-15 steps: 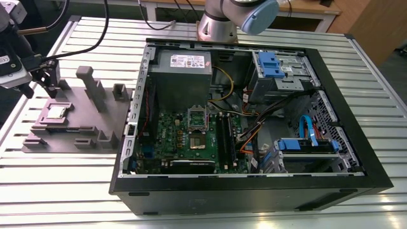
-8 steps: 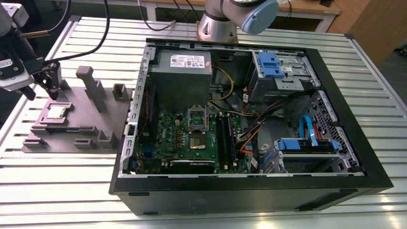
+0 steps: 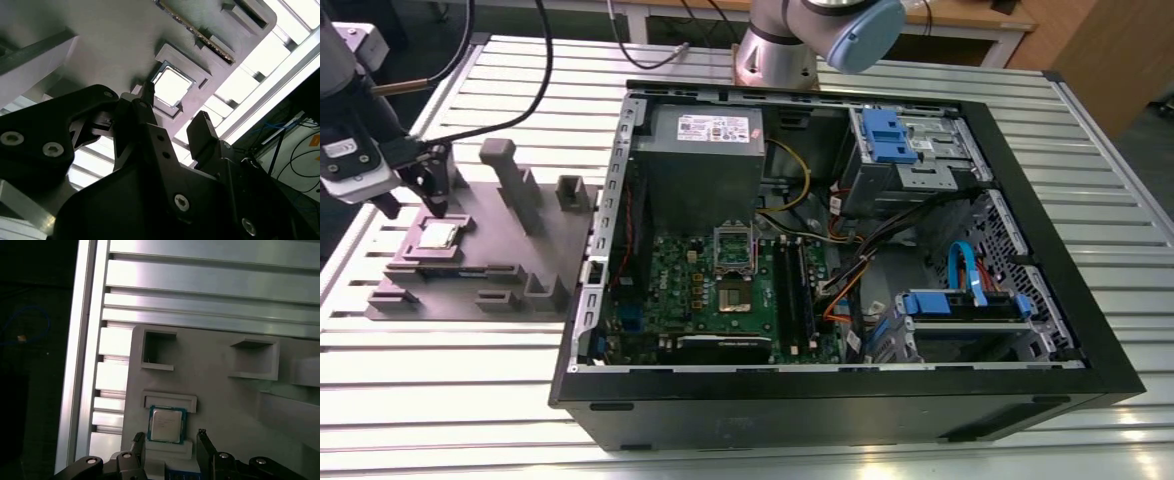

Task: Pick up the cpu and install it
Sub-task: 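Pick up the cpu and move it towards the insertion slot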

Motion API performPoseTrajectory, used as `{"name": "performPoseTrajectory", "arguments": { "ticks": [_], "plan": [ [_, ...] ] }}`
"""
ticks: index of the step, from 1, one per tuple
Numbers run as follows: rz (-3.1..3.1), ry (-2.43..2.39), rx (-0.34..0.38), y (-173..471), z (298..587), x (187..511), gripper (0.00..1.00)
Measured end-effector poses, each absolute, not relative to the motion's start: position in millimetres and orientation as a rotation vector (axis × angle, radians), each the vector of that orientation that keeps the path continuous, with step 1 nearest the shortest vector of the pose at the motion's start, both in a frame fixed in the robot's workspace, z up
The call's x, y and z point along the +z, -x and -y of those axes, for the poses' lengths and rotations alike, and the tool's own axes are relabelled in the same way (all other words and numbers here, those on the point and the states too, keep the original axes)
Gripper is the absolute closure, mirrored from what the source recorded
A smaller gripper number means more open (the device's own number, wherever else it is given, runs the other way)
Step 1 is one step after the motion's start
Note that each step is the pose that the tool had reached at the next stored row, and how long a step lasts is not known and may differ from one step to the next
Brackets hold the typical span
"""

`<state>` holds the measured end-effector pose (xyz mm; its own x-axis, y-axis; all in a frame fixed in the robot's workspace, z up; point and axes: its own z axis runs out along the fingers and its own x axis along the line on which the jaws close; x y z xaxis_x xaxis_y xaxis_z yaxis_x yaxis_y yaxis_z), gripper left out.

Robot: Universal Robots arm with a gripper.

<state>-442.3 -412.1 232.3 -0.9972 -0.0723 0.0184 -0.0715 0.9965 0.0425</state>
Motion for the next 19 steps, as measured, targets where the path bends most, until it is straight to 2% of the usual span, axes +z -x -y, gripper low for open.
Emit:
{"name": "performPoseTrajectory", "arguments": {
  "ticks": [11,19],
  "plan": [
    [3.121,-0.085,-0.066,442.3,412.5,212.5,0.47],
    [3.121,-0.084,-0.066,442.3,412.5,211.2,0.47]
  ]
}}
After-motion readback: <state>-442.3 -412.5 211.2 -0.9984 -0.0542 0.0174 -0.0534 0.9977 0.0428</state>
